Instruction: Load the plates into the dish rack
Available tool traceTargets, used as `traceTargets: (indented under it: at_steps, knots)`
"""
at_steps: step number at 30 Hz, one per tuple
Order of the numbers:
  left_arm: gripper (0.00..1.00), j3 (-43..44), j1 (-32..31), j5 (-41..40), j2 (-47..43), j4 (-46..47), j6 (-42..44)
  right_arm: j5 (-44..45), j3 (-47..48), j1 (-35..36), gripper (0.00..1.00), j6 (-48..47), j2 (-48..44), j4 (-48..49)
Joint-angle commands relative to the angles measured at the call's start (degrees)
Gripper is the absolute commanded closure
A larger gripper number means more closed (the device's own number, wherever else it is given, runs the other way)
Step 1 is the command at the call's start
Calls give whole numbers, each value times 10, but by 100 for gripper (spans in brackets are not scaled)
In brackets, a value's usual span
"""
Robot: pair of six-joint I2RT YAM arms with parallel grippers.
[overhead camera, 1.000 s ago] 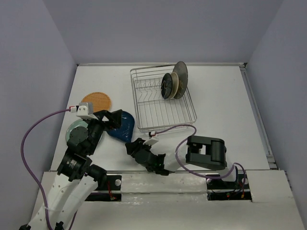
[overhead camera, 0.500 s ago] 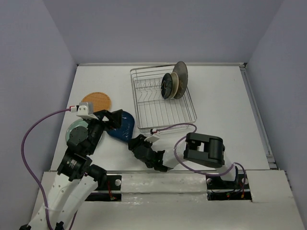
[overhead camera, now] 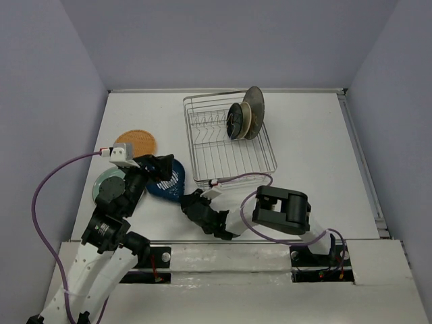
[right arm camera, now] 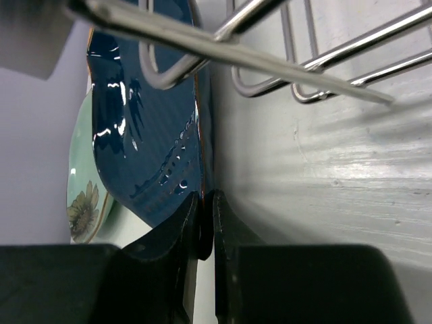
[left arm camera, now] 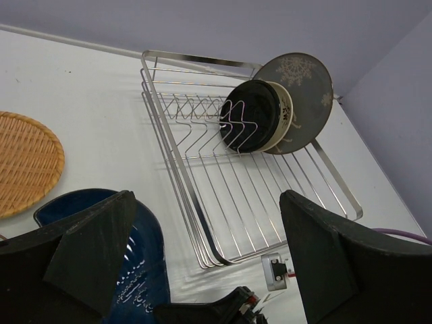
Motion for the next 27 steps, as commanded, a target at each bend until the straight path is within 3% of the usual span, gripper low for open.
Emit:
traceTargets:
  at_steps: [1, 6, 11, 14, 16, 20, 21, 27]
  knots:
    - [1, 16, 2, 5, 4, 32, 2, -6, -8, 14, 89, 2, -15, -22]
    - [1, 16, 3, 5, 4, 32, 2, -10, -37, 55, 93, 31, -76, -133]
    - [1, 16, 3, 5, 1, 32, 2, -18, -51, 81, 93, 124, -142, -335]
    - [1, 16, 3, 5, 1, 32, 1, -40, -79, 87, 93, 182, -167, -395]
    - [1, 16, 4, 6, 1, 32, 2, -53, -94, 87, 89, 194, -175, -410]
    - [1, 16, 4, 6, 2, 32, 2, -65, -104, 87, 53, 196, -181, -418]
    - [1, 15, 4, 6, 3, 32, 1, -64, -104, 87, 50, 191, -181, -418]
    - [1, 15, 4, 9, 6, 33, 2, -85, -84, 47, 49, 107, -176, -411]
